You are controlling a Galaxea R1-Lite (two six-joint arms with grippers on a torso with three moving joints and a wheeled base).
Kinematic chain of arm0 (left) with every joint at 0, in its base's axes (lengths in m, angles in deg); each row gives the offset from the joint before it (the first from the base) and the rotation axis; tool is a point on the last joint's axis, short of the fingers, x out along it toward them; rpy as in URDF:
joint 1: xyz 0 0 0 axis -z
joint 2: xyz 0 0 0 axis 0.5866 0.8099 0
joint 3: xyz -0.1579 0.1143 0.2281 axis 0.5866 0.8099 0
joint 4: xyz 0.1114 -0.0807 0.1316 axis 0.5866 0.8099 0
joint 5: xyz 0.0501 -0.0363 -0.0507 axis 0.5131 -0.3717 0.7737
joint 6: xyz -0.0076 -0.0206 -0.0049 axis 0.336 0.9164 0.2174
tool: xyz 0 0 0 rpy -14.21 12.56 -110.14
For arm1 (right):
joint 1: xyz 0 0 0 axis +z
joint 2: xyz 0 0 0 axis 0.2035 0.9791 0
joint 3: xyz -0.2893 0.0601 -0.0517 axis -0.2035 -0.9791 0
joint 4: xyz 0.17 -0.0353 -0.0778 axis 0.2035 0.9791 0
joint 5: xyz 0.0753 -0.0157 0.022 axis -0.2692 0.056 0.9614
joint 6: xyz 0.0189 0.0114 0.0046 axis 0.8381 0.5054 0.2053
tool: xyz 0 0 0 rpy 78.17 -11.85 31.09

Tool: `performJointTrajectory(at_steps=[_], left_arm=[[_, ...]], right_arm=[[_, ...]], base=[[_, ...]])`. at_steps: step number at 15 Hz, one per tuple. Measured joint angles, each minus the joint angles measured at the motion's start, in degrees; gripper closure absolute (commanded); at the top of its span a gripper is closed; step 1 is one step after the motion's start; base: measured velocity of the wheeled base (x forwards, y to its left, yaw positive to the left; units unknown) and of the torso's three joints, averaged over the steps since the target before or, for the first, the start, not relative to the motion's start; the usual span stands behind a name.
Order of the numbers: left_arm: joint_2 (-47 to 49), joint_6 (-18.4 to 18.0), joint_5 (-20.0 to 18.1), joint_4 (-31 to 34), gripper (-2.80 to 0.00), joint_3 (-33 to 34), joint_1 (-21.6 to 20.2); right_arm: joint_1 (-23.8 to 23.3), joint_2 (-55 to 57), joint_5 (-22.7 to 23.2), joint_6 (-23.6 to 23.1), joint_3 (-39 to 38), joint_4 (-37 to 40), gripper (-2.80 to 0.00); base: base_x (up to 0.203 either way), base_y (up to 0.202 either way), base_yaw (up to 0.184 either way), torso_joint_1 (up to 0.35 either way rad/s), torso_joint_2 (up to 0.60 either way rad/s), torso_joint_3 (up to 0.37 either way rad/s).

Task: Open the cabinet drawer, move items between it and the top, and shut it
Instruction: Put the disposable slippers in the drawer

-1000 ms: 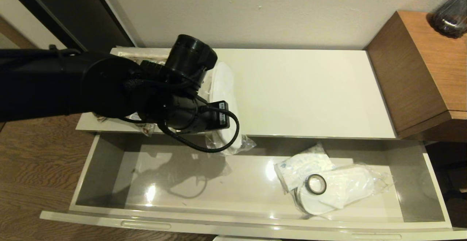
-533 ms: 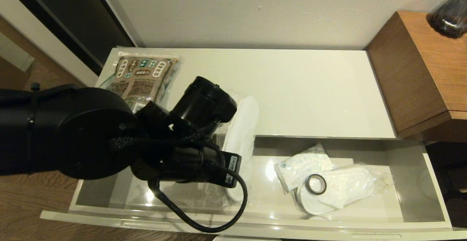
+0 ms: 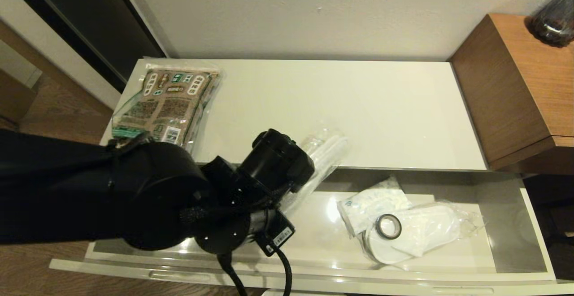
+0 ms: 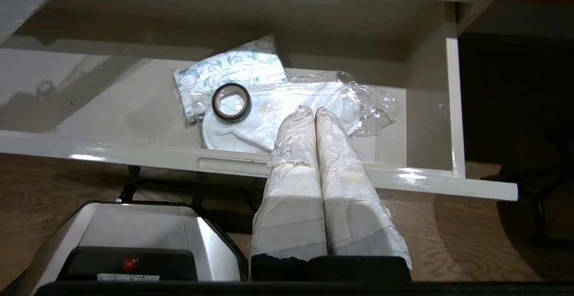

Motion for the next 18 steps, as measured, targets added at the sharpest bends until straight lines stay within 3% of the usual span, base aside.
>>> performJointTrajectory(at_steps=[2, 8, 14, 18], left_arm=[[2.1, -9.0, 3.9, -2.5, 0.00, 1.4, 0.9], [4.2, -17.4, 6.4, -10.4, 0.00, 5.5, 2.1], [5.1, -17.2, 8.0, -14.3, 0.00, 10.0, 2.2], [6.0, -15.1, 8.0, -20.7, 0.00, 10.7, 2.2]], right_arm=[[0.0, 0.0, 0.0, 0.0, 0.0, 0.0, 0.00], [0.0, 0.0, 0.0, 0.0, 0.0, 0.0, 0.00], [0.0, 0.0, 0.0, 0.0, 0.0, 0.0, 0.00], [0.0, 0.0, 0.0, 0.0, 0.0, 0.0, 0.00]], base=[[0.000, 0.000, 0.000, 0.000, 0.00, 0.000], [0.000, 0.000, 0.000, 0.000, 0.00, 0.000], [0.000, 0.000, 0.000, 0.000, 0.00, 0.000], [0.000, 0.000, 0.000, 0.000, 0.00, 0.000]])
